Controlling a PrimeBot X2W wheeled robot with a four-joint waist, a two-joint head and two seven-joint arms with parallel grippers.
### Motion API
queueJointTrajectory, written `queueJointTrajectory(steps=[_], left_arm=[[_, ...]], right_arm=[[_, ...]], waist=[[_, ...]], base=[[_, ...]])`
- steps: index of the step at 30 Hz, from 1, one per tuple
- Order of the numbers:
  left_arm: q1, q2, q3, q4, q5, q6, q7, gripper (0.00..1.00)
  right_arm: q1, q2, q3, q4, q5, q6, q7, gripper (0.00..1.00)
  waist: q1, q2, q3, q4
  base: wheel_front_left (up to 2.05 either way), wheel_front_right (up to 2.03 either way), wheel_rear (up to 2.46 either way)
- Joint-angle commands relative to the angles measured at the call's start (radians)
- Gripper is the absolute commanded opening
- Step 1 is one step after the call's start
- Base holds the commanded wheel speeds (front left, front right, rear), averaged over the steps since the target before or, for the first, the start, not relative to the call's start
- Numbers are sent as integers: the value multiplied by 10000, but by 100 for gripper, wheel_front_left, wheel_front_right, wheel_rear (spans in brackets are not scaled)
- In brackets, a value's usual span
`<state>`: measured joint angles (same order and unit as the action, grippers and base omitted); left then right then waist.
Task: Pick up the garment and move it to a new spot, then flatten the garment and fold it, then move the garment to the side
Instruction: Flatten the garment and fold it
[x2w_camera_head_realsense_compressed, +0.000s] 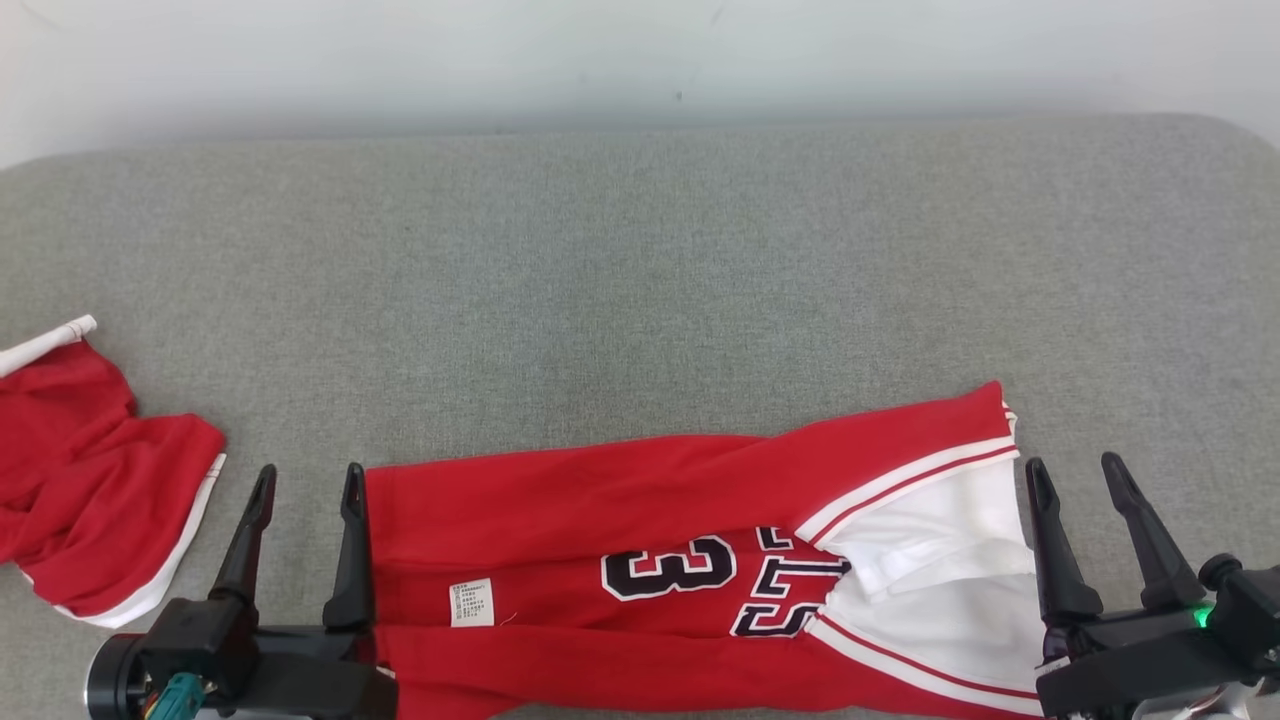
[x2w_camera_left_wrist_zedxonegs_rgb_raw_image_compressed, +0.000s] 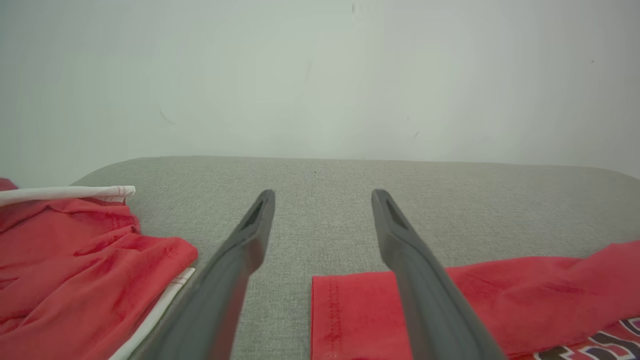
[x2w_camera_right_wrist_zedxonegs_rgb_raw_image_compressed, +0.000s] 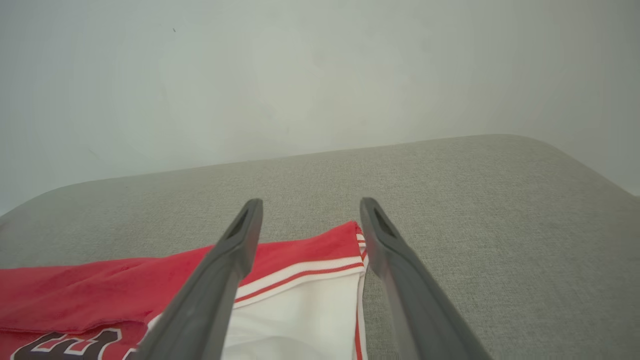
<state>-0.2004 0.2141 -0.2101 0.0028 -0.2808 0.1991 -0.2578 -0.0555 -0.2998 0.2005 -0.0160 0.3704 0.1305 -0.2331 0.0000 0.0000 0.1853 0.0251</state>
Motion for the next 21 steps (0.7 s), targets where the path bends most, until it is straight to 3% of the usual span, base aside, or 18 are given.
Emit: queueJointTrajectory(steps=[1,21], left_arm=[[160,-21,49,76,61,-41,-68,100],[118,-366,111,515,492,-455,-70,100]], right_arm=[[129,53,-19,19,-1,4,2,100],[-268,-48,47,241,200,4,358,100]], waist=[[0,0,-76,-22],[0,0,-21,38]], base=[[0,0,0],[0,0,0]])
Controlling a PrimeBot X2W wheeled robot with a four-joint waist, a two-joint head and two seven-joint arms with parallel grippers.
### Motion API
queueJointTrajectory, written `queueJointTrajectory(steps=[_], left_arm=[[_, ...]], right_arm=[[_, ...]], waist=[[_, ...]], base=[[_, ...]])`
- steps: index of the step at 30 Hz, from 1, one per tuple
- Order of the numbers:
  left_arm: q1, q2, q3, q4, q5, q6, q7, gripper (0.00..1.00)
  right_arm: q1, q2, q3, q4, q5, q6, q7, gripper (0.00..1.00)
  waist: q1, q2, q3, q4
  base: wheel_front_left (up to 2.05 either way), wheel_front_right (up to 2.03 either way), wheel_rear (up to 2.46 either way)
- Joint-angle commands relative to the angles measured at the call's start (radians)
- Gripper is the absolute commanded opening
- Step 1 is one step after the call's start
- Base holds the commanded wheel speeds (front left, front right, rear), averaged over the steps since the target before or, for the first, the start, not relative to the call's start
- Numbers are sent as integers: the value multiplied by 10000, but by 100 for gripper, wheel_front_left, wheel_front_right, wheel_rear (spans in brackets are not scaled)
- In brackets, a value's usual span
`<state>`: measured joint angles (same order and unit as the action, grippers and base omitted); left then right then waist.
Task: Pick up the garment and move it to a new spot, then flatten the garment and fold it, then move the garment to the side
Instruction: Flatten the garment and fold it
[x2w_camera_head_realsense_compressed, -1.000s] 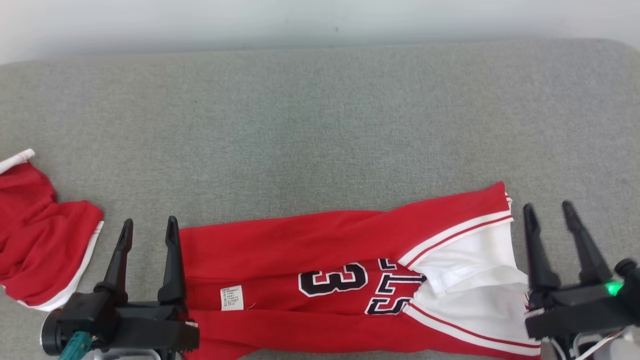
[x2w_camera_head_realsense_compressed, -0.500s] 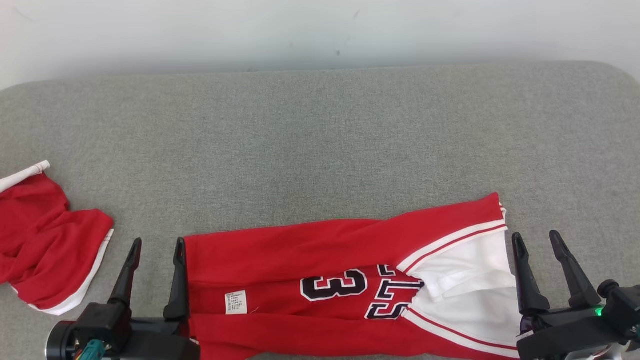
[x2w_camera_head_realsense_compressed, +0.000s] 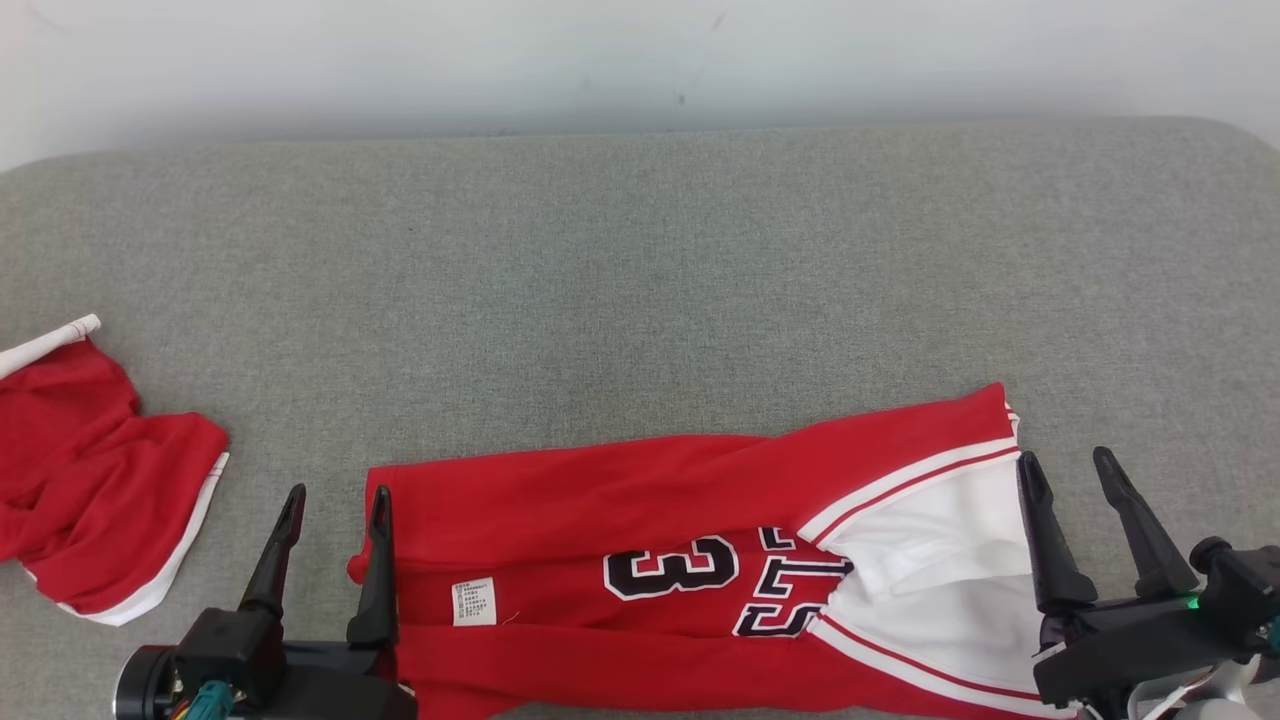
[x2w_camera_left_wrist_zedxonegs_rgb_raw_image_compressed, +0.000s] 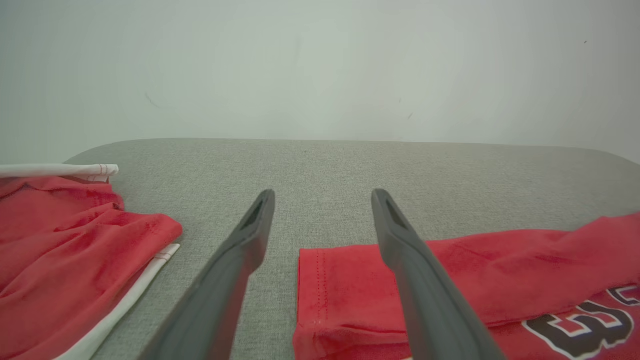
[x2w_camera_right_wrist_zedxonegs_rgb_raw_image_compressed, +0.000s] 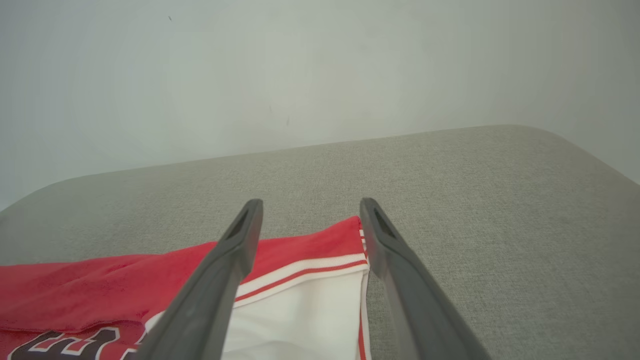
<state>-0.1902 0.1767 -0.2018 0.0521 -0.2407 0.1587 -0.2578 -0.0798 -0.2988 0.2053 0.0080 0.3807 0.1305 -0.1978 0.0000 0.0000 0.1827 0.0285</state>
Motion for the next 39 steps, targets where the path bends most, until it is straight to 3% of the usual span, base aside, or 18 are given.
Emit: queueJointTrajectory(steps=[1,10,22,24,29,39], left_arm=[[-7,4,25,17,114,-57,-71,100],[-186,-206,20,58,221,-115,-71,100],[-330,-418,167,89,303,-211,-65,100],[-351,-439,194,87,319,-232,-53,100],[-404,-467,293,28,397,-220,-53,100],[-393,-576,402,-86,487,-242,-52,100]], right_arm=[[-71,-88,-38,63,81,4,43,100],[-402,-169,183,1693,378,4,333,100],[-660,112,1335,3837,1234,4,86,98],[-685,145,1542,4014,1418,4,64,0],[-970,-69,1563,4209,1821,-7,-224,0],[-1613,-1078,-205,4494,2204,-15,-662,0]], waist=[[0,0,37,14],[0,0,415,148],[0,0,784,99],[0,0,820,68],[0,0,904,2],[0,0,1086,-183]], base=[[0,0,0],[0,0,0],[0,0,0],[0,0,0],[0,0,0],[0,0,0]])
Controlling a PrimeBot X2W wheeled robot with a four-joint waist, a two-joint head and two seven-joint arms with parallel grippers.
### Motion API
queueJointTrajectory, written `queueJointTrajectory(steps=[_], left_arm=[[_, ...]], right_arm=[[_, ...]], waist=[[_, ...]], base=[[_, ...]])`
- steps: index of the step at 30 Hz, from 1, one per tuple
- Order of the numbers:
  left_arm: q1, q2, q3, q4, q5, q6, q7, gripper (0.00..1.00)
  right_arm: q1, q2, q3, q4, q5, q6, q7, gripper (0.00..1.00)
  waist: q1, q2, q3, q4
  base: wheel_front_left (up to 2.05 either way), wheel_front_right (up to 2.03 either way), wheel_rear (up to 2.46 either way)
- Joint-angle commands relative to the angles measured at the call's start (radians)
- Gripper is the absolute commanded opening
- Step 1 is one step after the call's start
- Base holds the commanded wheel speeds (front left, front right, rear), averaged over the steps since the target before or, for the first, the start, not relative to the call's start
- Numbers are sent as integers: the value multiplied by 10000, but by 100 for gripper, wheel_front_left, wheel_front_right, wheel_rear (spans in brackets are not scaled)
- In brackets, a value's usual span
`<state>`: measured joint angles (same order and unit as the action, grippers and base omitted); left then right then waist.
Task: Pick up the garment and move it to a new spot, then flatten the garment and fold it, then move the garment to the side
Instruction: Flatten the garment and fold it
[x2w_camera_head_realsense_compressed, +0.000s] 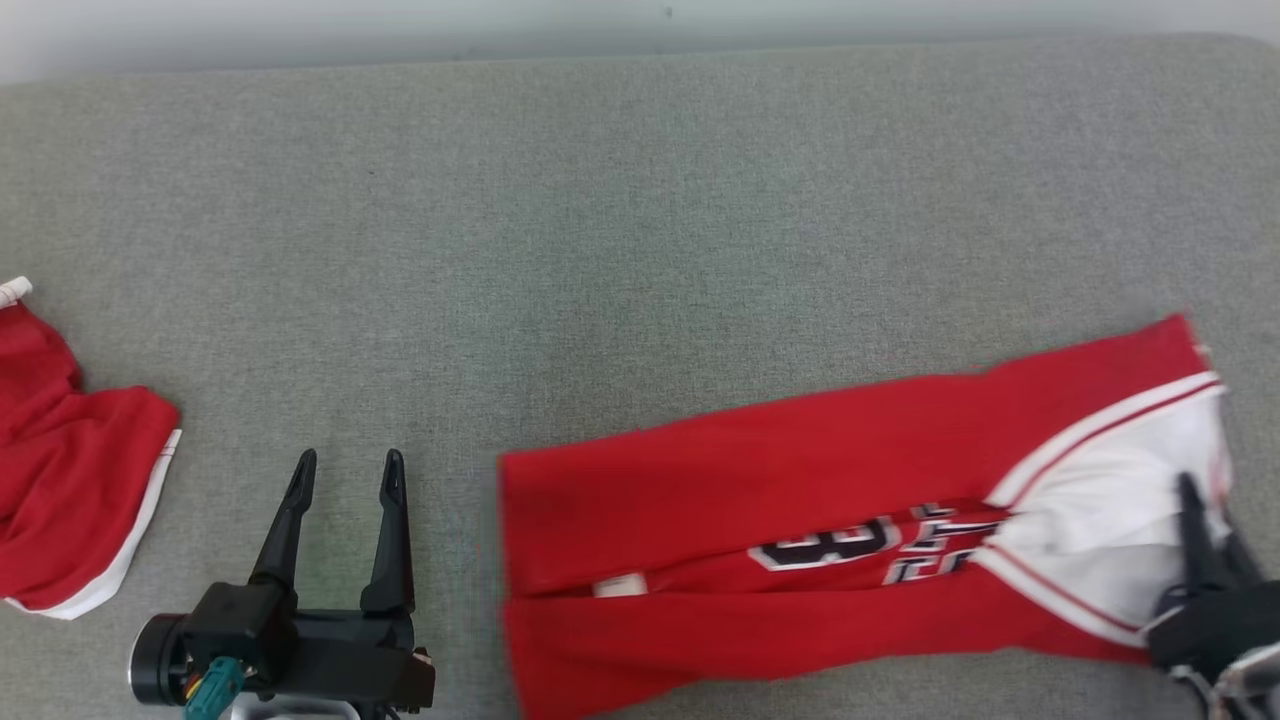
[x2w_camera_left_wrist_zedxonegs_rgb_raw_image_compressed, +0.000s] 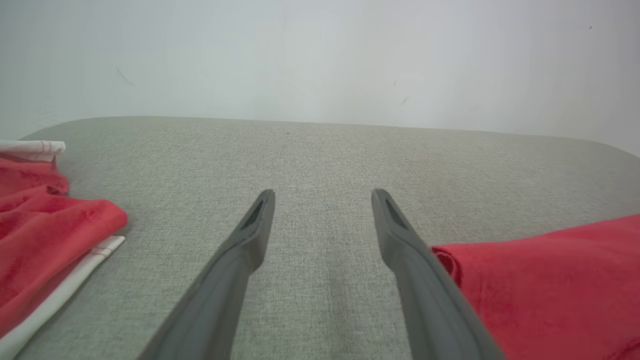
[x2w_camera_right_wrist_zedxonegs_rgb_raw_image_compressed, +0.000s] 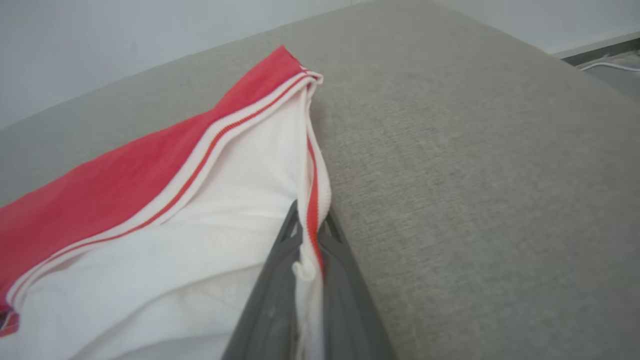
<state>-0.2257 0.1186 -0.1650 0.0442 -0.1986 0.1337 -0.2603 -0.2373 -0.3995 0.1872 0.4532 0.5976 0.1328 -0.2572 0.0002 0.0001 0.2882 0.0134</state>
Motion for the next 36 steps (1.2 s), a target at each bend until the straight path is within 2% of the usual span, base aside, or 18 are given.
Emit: queueJointTrajectory(steps=[1,5,9,13,18,23,27,32,36], left_arm=[[-58,-14,31,-14,80,-2,-27,100],[-177,-73,13,18,122,-68,-27,100],[-239,-123,83,56,169,-97,-27,100],[-174,-151,132,65,199,-158,-27,100],[-43,-181,190,61,204,-215,-27,100],[-67,-205,184,144,250,-291,-27,100],[-139,-245,135,237,264,-367,-27,100],[-127,-285,130,312,244,-421,-27,100],[-63,-320,146,334,226,-438,-27,100]], right_arm=[[-93,-233,-266,88,57,-36,-85,0],[-184,-728,-1003,274,20,-28,-98,0],[-261,-884,-965,-201,-250,-27,-90,0],[93,-715,-518,-1342,-545,-27,-69,0],[706,-417,-50,-3447,-1149,-25,395,0],[1275,84,637,-5499,-1727,-25,1228,0],[1591,480,1508,-6543,-1836,-25,1850,0],[1795,884,2618,-7161,-1826,-25,2337,0],[1744,1187,3441,-7134,-1541,-25,2556,0]], waist=[[-2,-1,63,-56],[-2,-1,184,-147],[-2,-1,222,-284],[-2,-1,148,-398],[-2,-1,28,-582],[-2,-1,-69,-693],[-2,-1,-165,-633],[-2,-1,-230,-510],[-2,-1,-220,-411]], base=[[0,0,0],[0,0,0],[0,0,0],[0,0,0],[0,0,0],[0,0,0],[0,0,0],[0,0,0],[0,0,0]])
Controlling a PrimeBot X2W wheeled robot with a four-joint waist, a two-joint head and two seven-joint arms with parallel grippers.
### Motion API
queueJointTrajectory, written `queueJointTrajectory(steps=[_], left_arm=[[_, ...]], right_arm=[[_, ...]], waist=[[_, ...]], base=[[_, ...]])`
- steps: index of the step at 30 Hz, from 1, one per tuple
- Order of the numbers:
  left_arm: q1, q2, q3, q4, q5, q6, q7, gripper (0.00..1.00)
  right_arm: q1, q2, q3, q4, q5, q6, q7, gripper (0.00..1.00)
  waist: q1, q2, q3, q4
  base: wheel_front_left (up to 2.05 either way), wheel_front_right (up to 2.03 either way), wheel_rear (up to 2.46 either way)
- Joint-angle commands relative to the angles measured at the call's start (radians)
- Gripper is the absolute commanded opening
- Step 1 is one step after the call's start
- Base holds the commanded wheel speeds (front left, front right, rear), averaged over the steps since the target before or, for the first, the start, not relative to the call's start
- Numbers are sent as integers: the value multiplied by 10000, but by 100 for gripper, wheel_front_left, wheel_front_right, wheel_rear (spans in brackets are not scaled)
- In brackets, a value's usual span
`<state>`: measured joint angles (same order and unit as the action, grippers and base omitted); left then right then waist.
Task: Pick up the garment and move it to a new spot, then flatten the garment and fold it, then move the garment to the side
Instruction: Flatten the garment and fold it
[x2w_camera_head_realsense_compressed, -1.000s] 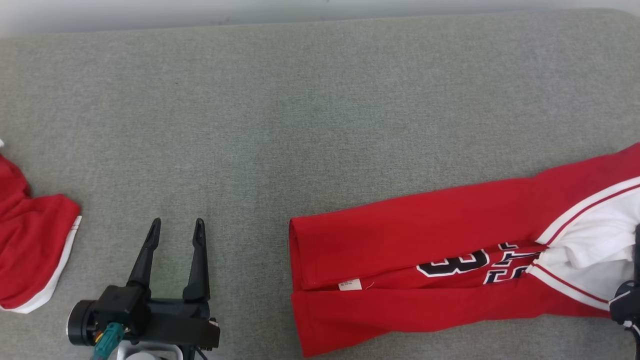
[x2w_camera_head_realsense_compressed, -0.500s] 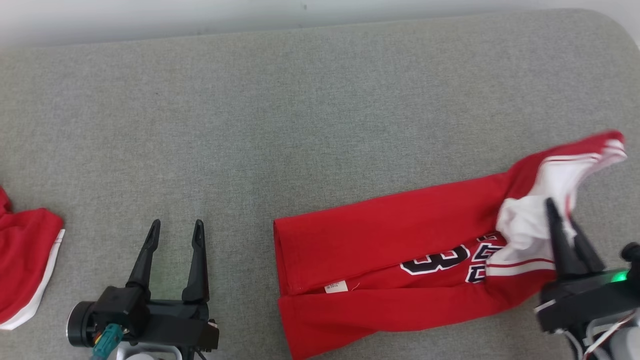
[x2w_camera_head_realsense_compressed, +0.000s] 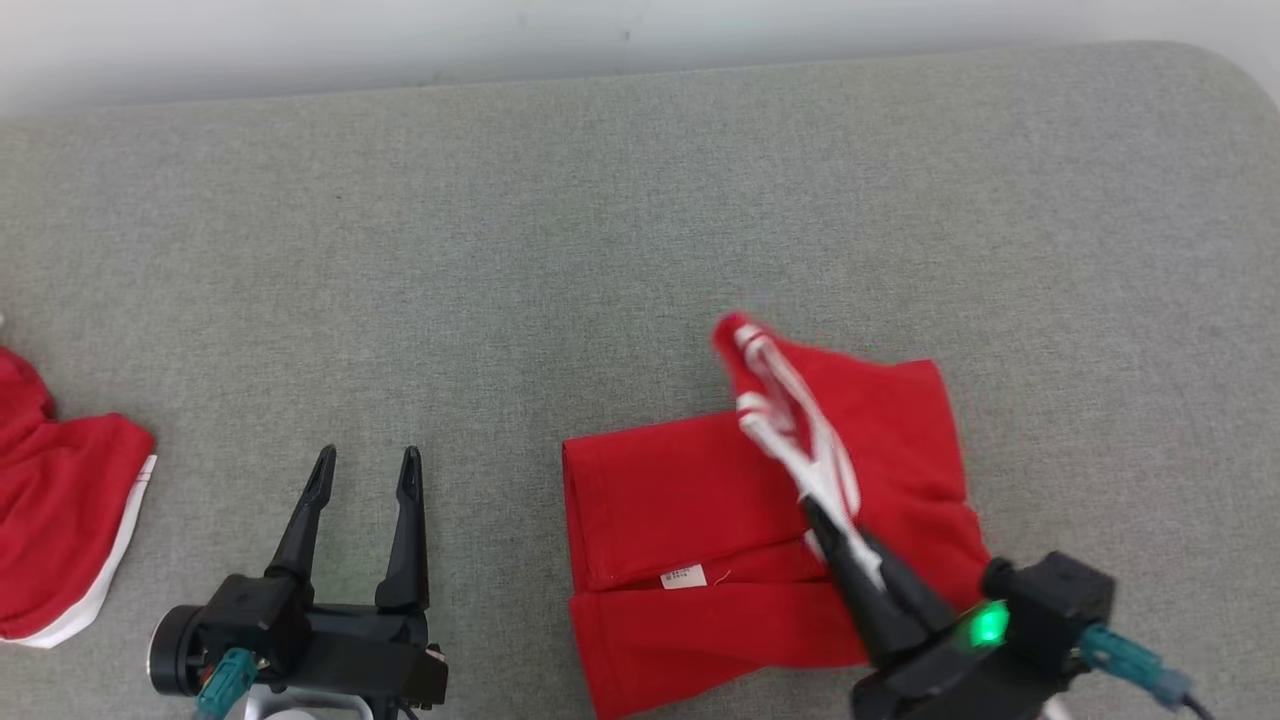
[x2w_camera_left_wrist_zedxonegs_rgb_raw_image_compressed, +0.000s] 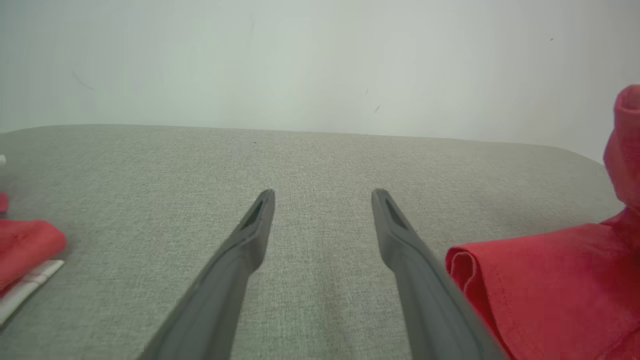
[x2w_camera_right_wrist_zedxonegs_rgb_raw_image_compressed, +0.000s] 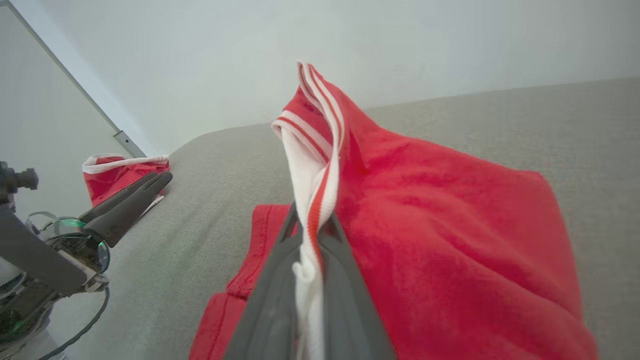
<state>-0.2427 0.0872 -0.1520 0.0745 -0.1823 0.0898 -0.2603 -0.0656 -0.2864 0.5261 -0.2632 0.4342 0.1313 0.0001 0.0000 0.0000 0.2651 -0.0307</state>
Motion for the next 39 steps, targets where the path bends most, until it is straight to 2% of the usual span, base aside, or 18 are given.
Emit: queueJointTrajectory(steps=[1,17,18,19,20,25,30,35,39], left_arm=[[96,-22,-1,39,60,-11,-27,100],[-167,-210,-75,132,48,-76,-27,100],[-184,-224,-84,147,51,-79,-27,100],[-206,-231,-85,153,54,-81,-27,100],[-218,-230,-85,163,57,-85,-27,100],[-268,-255,-75,205,77,-104,-28,100],[-177,-280,14,233,101,-88,-28,100],[-48,-279,118,243,134,-107,-28,100],[-50,-250,210,205,180,-142,-28,100]], right_arm=[[-21,148,234,129,212,-10,51,0],[-1106,1039,1918,2686,1445,-4,-198,0],[-1115,1157,2052,2727,1747,-4,-227,16],[-1178,1213,2169,2787,1910,-2,-253,50],[-1285,1220,2257,2824,2052,-2,-298,100],[-1479,1335,2432,2750,2889,-4,-510,100],[-1671,914,2102,1800,3145,-4,-888,100],[-1474,565,1183,725,3268,-4,-914,100],[-1322,360,-145,-8,3101,-4,-1118,100]], waist=[[0,0,25,68],[0,0,313,554],[0,0,331,565],[0,0,352,569],[0,0,369,568],[0,0,414,550],[0,0,323,448],[0,0,189,324],[0,0,135,267]], base=[[0,0,0],[0,0,0],[0,0,0],[0,0,0],[0,0,0],[0,0,0],[0,0,0],[0,0,0],[0,0,0]])
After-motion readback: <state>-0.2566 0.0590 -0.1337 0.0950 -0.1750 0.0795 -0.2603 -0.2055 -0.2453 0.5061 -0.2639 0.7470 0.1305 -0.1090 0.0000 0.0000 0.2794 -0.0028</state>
